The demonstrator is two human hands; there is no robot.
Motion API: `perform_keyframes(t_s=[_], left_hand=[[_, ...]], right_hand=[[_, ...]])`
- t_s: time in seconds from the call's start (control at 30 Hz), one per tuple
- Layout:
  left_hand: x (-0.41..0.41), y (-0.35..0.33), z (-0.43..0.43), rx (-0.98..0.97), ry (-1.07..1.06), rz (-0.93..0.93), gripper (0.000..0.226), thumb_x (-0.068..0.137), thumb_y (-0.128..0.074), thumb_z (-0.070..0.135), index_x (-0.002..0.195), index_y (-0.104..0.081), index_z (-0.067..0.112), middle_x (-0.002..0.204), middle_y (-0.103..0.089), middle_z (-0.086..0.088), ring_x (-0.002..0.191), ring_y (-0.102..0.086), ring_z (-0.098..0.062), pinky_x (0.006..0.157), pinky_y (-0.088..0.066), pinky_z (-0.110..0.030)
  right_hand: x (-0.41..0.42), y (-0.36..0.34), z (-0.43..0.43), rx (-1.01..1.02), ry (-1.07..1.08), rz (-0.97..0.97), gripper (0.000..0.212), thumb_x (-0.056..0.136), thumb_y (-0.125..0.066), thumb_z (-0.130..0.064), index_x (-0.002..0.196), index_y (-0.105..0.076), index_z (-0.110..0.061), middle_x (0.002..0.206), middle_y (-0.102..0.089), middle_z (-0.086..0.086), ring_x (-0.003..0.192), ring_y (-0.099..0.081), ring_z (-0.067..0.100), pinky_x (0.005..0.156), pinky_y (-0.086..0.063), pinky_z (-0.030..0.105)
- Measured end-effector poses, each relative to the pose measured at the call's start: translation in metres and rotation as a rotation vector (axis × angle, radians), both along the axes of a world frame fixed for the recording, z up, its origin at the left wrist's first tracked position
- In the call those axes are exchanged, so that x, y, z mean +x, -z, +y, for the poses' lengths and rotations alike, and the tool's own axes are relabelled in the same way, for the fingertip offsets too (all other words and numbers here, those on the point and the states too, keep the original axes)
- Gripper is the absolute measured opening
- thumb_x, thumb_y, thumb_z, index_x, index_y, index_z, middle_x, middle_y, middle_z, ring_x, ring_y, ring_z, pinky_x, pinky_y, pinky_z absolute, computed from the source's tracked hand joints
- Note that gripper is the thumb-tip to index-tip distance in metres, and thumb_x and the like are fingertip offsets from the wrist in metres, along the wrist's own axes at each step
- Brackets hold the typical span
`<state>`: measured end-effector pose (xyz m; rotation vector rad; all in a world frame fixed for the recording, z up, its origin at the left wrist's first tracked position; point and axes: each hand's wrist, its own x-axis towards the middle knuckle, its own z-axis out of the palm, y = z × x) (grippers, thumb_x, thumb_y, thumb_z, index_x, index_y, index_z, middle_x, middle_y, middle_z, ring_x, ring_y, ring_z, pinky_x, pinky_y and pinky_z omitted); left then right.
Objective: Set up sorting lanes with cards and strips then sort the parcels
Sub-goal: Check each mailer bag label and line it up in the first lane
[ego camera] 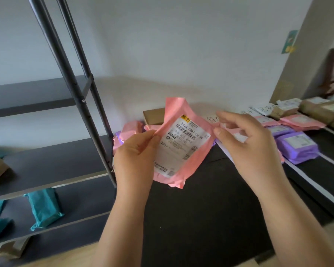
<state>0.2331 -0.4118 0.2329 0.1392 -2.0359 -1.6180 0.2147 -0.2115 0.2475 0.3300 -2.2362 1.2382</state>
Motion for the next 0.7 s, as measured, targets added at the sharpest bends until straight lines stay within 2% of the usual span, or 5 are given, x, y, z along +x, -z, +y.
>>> perform_keyframes(t_s=[0.2, 0.33, 0.43, 0.57, 0.7], left_hand=[[-0.007, 0.007, 0.022, -0.027, 0.133, -0.089, 0.012, 0.089, -0.072, 0.027, 0.097, -0.077, 0.034, 0.084, -0.072, 0.025, 0.075, -0.066, 0.005, 0.061, -0.051, -0.01], [-0.006, 0.006, 0.042, -0.016, 0.26, -0.186, 0.012, 0.085, -0.075, 0.032, 0.08, -0.077, 0.044, 0.078, -0.074, 0.021, 0.069, -0.071, 0.0, 0.062, -0.057, -0.021], [-0.007, 0.002, 0.059, 0.062, 0.339, -0.233, 0.014, 0.081, -0.079, 0.032, 0.078, -0.076, 0.046, 0.074, -0.075, 0.015, 0.066, -0.072, -0.003, 0.056, -0.054, -0.016], [-0.017, -0.002, 0.086, 0.23, 0.342, -0.316, 0.002, 0.077, -0.083, 0.029, 0.077, -0.081, 0.029, 0.08, -0.078, 0.002, 0.076, -0.075, -0.018, 0.071, -0.06, -0.033], [-0.032, -0.001, 0.115, 0.44, 0.256, -0.36, 0.004, 0.079, -0.081, 0.019, 0.075, -0.08, 0.018, 0.09, -0.078, -0.006, 0.091, -0.074, -0.029, 0.084, -0.059, -0.043]], right_hand=[[0.011, 0.014, 0.022, 0.081, 0.082, -0.056, 0.038, 0.089, -0.069, -0.024, 0.127, -0.066, -0.027, 0.099, -0.051, -0.04, 0.098, -0.052, -0.021, 0.077, -0.034, -0.007], [0.01, 0.023, 0.047, 0.039, 0.13, -0.107, 0.035, 0.092, -0.068, -0.027, 0.127, -0.065, -0.027, 0.098, -0.046, -0.045, 0.095, -0.041, -0.036, 0.074, -0.03, -0.01], [0.006, 0.024, 0.068, 0.011, 0.137, -0.167, 0.035, 0.093, -0.066, -0.031, 0.129, -0.063, -0.032, 0.104, -0.053, -0.039, 0.101, -0.047, -0.026, 0.078, -0.038, 0.0], [0.001, 0.018, 0.096, -0.027, 0.164, -0.19, 0.032, 0.094, -0.062, -0.034, 0.126, -0.062, -0.033, 0.123, -0.059, -0.019, 0.114, -0.053, -0.003, 0.089, -0.042, 0.02], [0.005, 0.013, 0.126, -0.117, 0.192, -0.259, 0.015, 0.09, -0.063, -0.044, 0.105, -0.063, -0.039, 0.096, -0.066, -0.026, 0.093, -0.06, -0.009, 0.074, -0.042, 0.015]])
